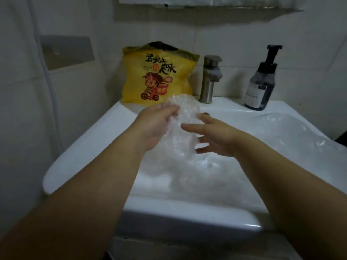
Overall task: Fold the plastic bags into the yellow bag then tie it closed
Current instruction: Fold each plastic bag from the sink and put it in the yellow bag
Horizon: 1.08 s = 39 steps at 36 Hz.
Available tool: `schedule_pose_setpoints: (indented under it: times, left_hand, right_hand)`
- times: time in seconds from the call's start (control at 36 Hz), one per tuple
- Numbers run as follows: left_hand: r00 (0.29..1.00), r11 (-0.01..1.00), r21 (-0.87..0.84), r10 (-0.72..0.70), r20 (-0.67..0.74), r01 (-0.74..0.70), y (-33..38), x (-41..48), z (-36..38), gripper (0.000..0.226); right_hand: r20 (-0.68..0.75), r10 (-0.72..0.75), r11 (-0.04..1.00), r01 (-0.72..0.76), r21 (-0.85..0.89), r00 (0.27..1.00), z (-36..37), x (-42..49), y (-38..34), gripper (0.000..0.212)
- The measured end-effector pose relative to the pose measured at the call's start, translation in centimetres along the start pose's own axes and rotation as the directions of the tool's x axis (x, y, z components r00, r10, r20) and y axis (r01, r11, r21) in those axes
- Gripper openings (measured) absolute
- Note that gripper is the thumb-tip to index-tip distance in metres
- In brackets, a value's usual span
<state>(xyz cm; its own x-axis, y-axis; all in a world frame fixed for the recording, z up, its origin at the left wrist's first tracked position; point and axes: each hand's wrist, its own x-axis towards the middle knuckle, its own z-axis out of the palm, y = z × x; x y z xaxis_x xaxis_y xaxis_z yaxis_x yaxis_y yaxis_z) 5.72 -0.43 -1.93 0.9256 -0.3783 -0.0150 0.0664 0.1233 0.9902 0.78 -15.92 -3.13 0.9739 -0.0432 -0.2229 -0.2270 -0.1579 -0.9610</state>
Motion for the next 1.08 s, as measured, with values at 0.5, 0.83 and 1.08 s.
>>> schedule_pose_setpoints:
  times: [0.5, 0.83, 1.08]
  left_hand:
    - [0.959, 0.926, 0.376, 0.122, -0.255, -0.018, -2.4, 1.7, -0.6, 0.032]
    - [0.983, 0.821, 0.571, 0.091, -0.157, 0.015, -3.7, 2.2, -1.1, 0.031]
    - [0.971, 0.936, 0.288, 0.232, -0.064, -0.205, -1.1, 0.1, 0.9, 0.031]
  right_hand:
    - [-0.213, 0.003, 0.739, 0.141, 0.659, 0.977, -1.9, 0.1, -1.0, 0.039]
    - [-0.221, -0.191, 0.827, 0.278, 0.489, 0.956, -1.0, -0.3, -1.1, 0.045]
    - [-0.367, -0.390, 0.914, 0.404, -0.043, 0.844, 0.6, 0.0, -1.1, 0.015]
